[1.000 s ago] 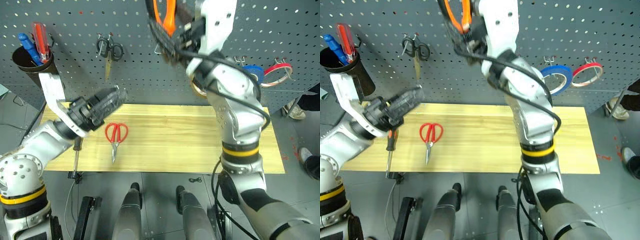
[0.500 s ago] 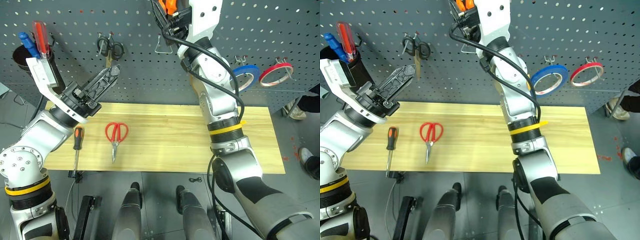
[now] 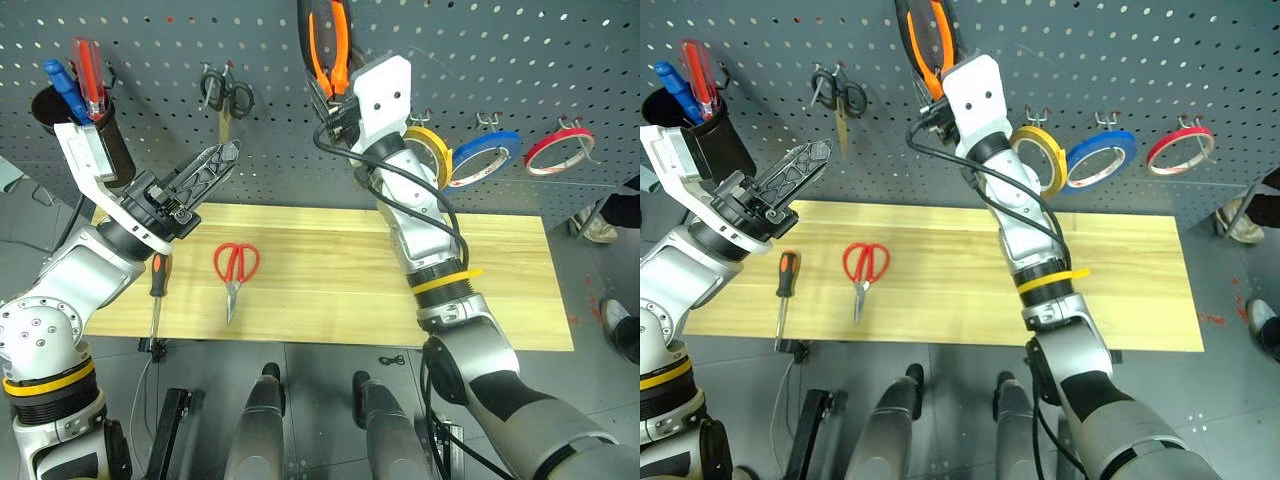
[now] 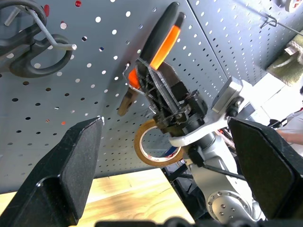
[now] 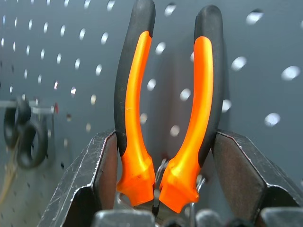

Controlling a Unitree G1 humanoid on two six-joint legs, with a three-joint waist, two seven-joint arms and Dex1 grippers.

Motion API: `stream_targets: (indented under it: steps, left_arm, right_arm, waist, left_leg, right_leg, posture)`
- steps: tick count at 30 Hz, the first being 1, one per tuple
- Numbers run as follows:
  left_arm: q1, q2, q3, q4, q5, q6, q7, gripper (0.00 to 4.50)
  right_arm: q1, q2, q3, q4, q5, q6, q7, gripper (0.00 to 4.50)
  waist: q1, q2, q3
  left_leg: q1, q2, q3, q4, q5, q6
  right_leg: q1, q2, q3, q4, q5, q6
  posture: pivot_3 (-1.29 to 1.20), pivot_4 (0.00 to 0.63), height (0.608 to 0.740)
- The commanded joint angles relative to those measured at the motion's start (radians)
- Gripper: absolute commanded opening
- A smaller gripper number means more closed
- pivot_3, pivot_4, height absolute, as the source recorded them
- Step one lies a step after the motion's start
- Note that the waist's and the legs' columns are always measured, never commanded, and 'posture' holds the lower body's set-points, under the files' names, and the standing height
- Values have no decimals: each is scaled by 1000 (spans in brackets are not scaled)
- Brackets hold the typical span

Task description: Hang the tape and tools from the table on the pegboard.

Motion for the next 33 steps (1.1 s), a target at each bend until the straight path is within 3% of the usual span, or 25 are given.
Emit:
stream_targets:
  steps: [1, 2, 5, 14, 22, 25, 28, 33]
  left_arm:
    - [3, 14, 10, -44, -16, -16, -3, 4500]
    - [3, 14, 10, -45, -17, -16, -2, 4500]
    - [1, 13, 6, -44, -11, -17, -2, 4500]
    - [74, 49, -18, -59, 105, -7, -41, 4500]
    - [360, 81, -106, -125, 487, -57, -3, 4500]
    - [402, 80, -168, -128, 657, -66, 79, 4500]
    - [446, 33, -263, -134, 818, -57, 184, 4500]
    - [421, -115, -355, -92, 932, -22, 281, 4500]
  right_arm:
    - [-10, 4, -2, -44, -3, -17, -11, 3166]
    - [-8, 4, -3, -47, -1, -15, -9, 3693]
    - [1, -3, -6, -59, 8, -8, 8, 4440]
    - [119, -102, -4, -243, 67, 123, 180, 4440]
    - [247, -297, -7, -615, 302, 512, 480, 4440]
    - [274, -352, -16, -730, 469, 723, 575, 4440]
    - [360, -424, -7, -826, 605, 866, 678, 4440]
    - [457, -496, 24, -848, 640, 870, 787, 4440]
  waist:
    - [1, 0, 0]
    - [1, 0, 0]
    - [1, 0, 0]
    - [2, 0, 0]
    - [-1, 0, 0]
    - [0, 0, 0]
    - [2, 0, 0]
    - [5, 0, 0]
  left_leg:
    - [0, 0, 0, 0, 0, 0]
    - [0, 0, 0, 0, 0, 0]
    - [0, 0, 0, 0, 0, 0]
    - [0, 0, 0, 0, 0, 0]
    - [0, 0, 0, 0, 0, 0]
    - [1, 0, 0, 0, 0, 0]
    - [1, 0, 0, 1, 0, 0]
    - [0, -1, 0, 4, 0, 0]
  right_leg:
    - [0, 0, 0, 0, 0, 0]
    - [0, 0, 0, 0, 0, 0]
    - [0, 0, 0, 0, 0, 0]
    - [0, 0, 0, 0, 0, 0]
    - [0, 0, 1, 0, 0, 0]
    - [0, 0, 1, 1, 0, 0]
    - [1, 0, 1, 1, 0, 0]
    - [3, 0, 1, -1, 0, 1]
  posture:
    - [214, 383, 740]
    - [214, 383, 740]
    - [212, 381, 740]
    - [196, 375, 740]
    - [166, 377, 740]
    - [159, 380, 740]
    - [146, 383, 740]
    - [117, 396, 740]
